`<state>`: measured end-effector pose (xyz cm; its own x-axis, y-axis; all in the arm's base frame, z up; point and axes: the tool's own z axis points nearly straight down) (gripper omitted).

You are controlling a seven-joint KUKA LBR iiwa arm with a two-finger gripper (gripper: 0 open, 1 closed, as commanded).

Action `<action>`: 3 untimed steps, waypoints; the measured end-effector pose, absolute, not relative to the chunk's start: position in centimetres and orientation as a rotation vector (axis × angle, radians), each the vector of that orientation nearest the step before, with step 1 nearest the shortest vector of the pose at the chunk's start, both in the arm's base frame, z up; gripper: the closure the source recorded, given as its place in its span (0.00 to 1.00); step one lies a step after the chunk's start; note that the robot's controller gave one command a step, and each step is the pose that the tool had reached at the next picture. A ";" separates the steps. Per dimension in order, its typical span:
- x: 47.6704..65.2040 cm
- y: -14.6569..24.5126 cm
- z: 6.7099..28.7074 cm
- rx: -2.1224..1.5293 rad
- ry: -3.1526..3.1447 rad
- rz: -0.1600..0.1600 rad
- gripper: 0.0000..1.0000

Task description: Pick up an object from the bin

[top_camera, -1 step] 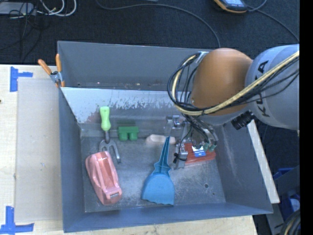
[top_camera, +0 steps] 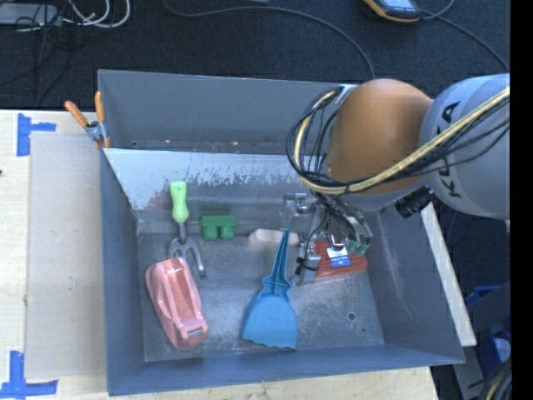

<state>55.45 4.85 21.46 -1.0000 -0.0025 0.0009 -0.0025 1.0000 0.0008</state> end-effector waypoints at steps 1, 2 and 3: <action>55.2 4.2 17.9 0.203 -3.134 -0.001 0.00; 55.2 2.7 16.1 0.823 -3.030 -0.003 0.00; 55.9 4.3 13.4 0.944 -2.994 -0.003 0.00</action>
Offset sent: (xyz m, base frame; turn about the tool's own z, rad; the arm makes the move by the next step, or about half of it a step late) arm -0.0017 -0.0270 -0.0546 -0.5483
